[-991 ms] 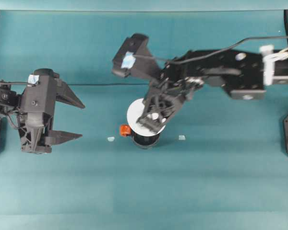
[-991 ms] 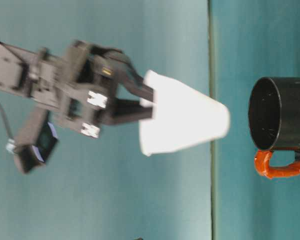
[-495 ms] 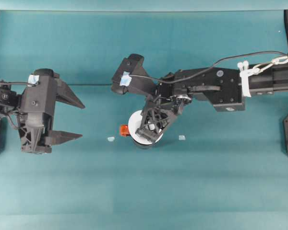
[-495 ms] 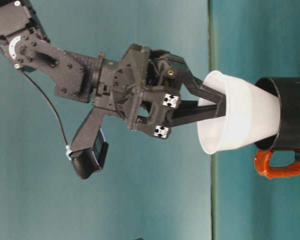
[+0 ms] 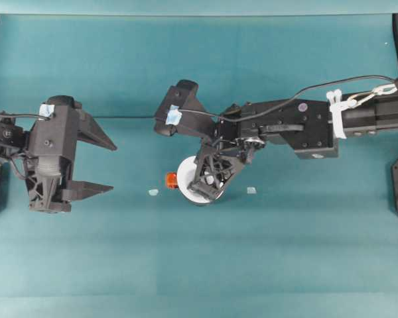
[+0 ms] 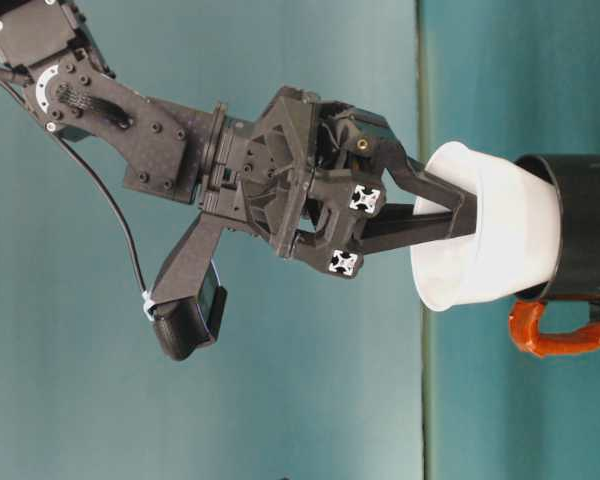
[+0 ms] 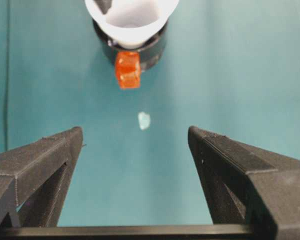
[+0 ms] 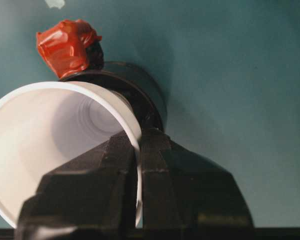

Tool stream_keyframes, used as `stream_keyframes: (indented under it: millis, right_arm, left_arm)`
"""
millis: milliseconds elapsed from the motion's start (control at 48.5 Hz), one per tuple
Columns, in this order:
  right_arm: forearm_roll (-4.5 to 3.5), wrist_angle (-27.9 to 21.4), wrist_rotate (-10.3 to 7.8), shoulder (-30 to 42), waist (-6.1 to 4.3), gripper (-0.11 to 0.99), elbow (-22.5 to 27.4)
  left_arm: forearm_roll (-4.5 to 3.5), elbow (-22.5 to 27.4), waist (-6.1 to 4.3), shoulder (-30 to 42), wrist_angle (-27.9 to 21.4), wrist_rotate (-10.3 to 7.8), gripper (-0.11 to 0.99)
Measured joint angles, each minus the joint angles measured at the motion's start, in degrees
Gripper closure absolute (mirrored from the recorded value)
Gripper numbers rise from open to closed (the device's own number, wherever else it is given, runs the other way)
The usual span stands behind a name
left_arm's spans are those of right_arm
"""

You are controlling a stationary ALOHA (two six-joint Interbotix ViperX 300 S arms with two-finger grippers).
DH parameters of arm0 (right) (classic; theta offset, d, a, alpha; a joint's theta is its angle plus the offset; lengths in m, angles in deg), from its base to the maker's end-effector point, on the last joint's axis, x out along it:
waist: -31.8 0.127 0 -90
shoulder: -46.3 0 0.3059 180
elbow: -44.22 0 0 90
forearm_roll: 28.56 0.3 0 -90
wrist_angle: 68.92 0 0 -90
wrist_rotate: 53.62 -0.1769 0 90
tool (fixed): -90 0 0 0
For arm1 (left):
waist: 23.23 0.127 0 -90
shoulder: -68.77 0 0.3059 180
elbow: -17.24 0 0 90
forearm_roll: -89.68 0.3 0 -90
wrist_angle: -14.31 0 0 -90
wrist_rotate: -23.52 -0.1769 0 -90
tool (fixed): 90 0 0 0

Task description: Put the paper cup into the moved red handle cup holder.

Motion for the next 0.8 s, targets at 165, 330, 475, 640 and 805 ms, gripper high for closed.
stream_keyframes:
  millis: [165, 330, 475, 640, 805]
  right_arm:
    - [-0.09, 0.0, 0.0, 0.1, 0.0, 0.98, 0.1]
    - [-0.09, -0.3, 0.0, 0.0, 0.09, 0.99, 0.0]
    - [-0.09, -0.2, 0.0, 0.1, 0.09, 0.98, 0.0]
    - [0.0, -0.1, 0.0, 0.0, 0.18, 0.94, 0.0]
    - [0.0, -0.1, 0.0, 0.1, 0.62, 0.78, 0.1]
  left_arm:
    - [0.0, 0.0, 0.0, 0.1, 0.0, 0.09, -0.06]
    - [0.0, 0.0, 0.0, 0.1, 0.0, 0.09, -0.06]
    - [-0.09, 0.0, 0.0, 0.1, 0.0, 0.09, -0.06]
    - [0.0, 0.0, 0.0, 0.1, 0.0, 0.09, -0.06]
    - [0.0, 0.0, 0.0, 0.1, 0.0, 0.09, -0.06]
